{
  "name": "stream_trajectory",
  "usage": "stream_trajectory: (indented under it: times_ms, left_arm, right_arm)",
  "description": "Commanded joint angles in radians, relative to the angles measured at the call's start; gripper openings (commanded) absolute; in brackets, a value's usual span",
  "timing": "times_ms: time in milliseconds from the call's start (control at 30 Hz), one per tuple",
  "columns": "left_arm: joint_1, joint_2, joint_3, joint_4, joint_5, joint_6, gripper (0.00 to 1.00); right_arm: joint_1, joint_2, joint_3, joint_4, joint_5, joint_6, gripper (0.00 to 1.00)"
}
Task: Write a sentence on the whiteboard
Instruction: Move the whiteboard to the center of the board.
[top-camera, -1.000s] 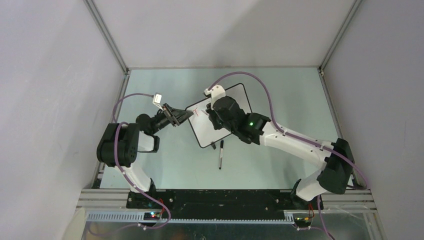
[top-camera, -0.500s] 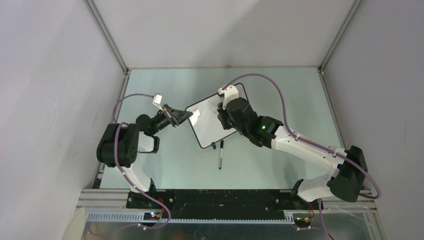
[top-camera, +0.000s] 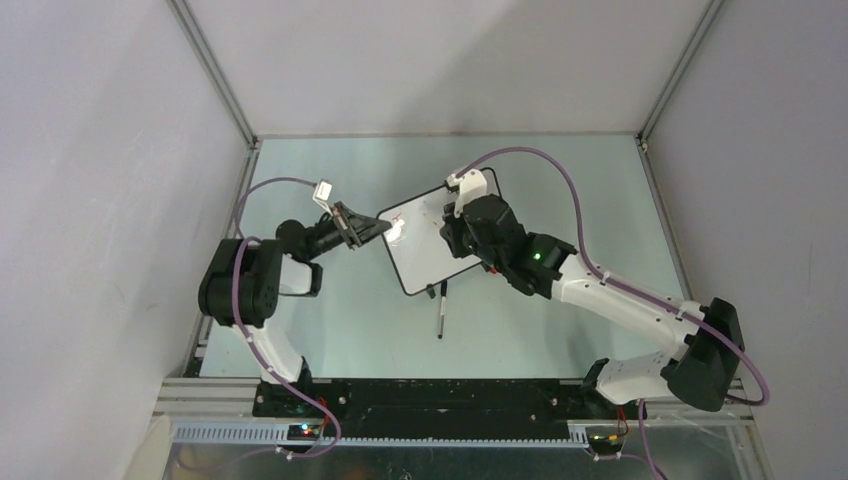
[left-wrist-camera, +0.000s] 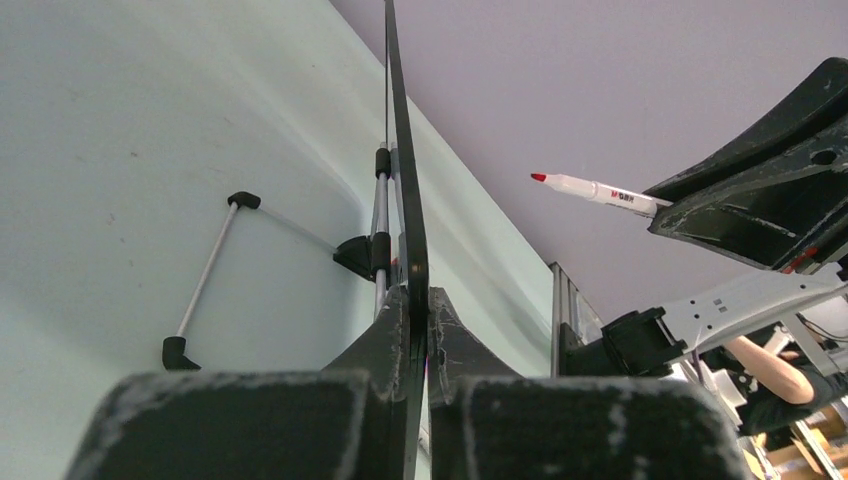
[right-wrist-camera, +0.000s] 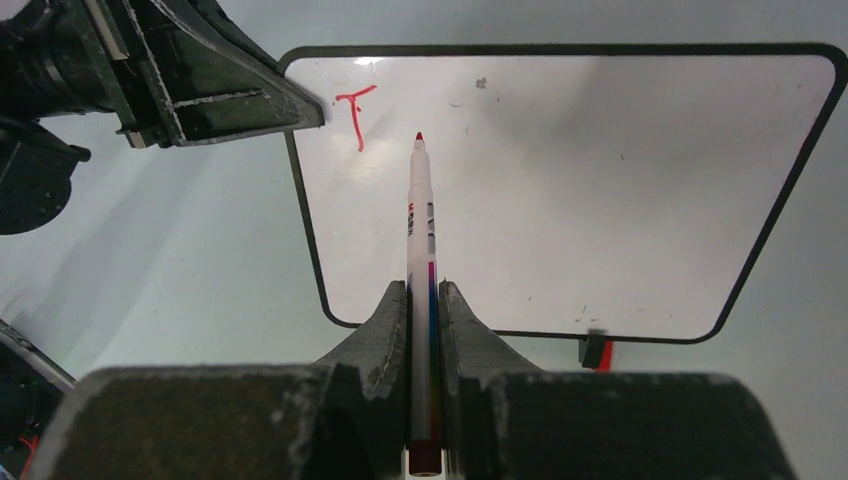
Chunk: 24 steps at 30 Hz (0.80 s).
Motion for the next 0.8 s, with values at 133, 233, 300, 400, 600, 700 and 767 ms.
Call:
stream_trajectory:
  times_ms: [133,233,300,400,600,700,767]
  left_arm:
    - [-0.059,0.041,0.053,0.036,0.15,-0.068,0.0]
    - [-0.069,0.054,0.066,0.036,0.173,-0.079,0.0]
    - [-0.07,0.061,0.076,0.036,0.187,-0.088,0.0]
    - [-0.071,0.086,0.102,0.036,0.208,-0.112,0.0]
    - [-0.094,0.118,0.13,0.036,0.236,-0.132,0.0]
    - [-0.093,0.093,0.111,0.037,0.202,-0.11,0.09]
    - [-0.087,0.076,0.093,0.037,0.177,-0.095,0.3]
  right_arm:
    - [-0.017,-0.094,-0.042,0.042,0.016,0.023,0.0]
    - [-0.029,-0.132,-0.067,0.047,0.026,0.031,0.0]
    - [-0.038,-0.155,-0.085,0.05,0.025,0.037,0.0]
    - [-0.046,-0.181,-0.11,0.053,0.018,0.043,0.0]
    - [0.01,-0.208,-0.129,0.054,0.056,0.012,0.0]
    - [0.047,-0.204,-0.13,0.065,0.089,-0.008,0.0]
    - [0.053,-0.201,-0.129,0.069,0.081,-0.008,0.0]
